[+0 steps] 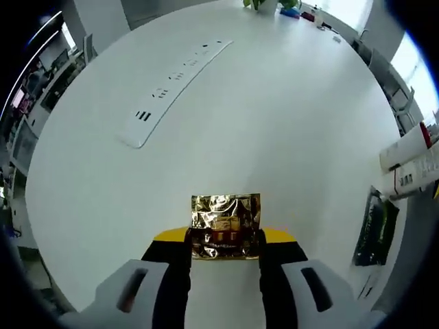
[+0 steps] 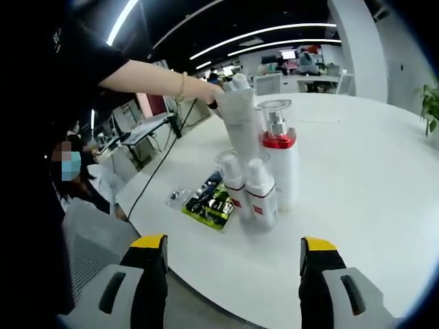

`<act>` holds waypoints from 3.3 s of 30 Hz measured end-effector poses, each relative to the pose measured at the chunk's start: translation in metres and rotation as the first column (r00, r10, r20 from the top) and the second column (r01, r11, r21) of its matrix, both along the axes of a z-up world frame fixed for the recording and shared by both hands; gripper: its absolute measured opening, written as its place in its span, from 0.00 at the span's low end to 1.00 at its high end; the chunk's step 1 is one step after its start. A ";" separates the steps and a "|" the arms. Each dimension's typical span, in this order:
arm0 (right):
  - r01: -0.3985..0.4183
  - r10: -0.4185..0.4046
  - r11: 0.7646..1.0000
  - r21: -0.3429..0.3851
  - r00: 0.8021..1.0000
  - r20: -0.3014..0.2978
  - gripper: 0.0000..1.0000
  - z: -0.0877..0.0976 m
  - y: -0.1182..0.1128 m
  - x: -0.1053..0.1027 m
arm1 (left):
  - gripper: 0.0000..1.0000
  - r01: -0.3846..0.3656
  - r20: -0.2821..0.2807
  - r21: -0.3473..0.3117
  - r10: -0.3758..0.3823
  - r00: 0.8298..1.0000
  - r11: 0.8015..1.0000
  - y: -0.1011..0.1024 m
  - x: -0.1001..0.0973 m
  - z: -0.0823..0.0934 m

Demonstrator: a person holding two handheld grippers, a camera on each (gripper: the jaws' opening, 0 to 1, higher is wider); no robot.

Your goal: Arrange the skincare products in the storage area until every visible bottle or jar stands upright without overlapping.

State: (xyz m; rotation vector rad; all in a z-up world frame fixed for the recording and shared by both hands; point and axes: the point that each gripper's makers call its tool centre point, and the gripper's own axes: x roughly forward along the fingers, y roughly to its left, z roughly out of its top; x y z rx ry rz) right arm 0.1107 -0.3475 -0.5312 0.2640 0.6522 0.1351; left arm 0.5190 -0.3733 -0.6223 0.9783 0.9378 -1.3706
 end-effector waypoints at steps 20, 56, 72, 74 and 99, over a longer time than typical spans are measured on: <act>-0.003 0.002 0.999 0.037 0.999 0.047 0.81 0.009 0.001 0.001 | 0.37 0.077 -0.001 -0.067 -0.078 0.997 0.995 0.016 -0.043 0.044; -0.040 -0.036 0.951 0.307 0.970 0.239 0.67 0.084 0.021 0.009 | 0.36 0.259 0.116 -0.153 -0.243 0.963 0.954 0.067 -0.140 0.121; -0.091 -0.027 0.916 0.390 0.958 0.287 0.53 0.108 0.045 0.023 | 0.36 0.395 0.181 -0.169 -0.366 0.913 0.903 0.094 -0.216 0.160; -0.103 -0.016 0.913 0.394 0.958 0.288 0.52 0.109 0.050 0.026 | 0.36 0.405 0.180 -0.177 -0.375 0.909 0.897 0.094 -0.223 0.162; -0.095 -0.055 0.824 0.559 0.968 0.246 0.36 0.106 0.073 0.070 | 0.36 0.472 0.205 -0.223 -0.432 0.878 0.853 0.114 -0.283 0.183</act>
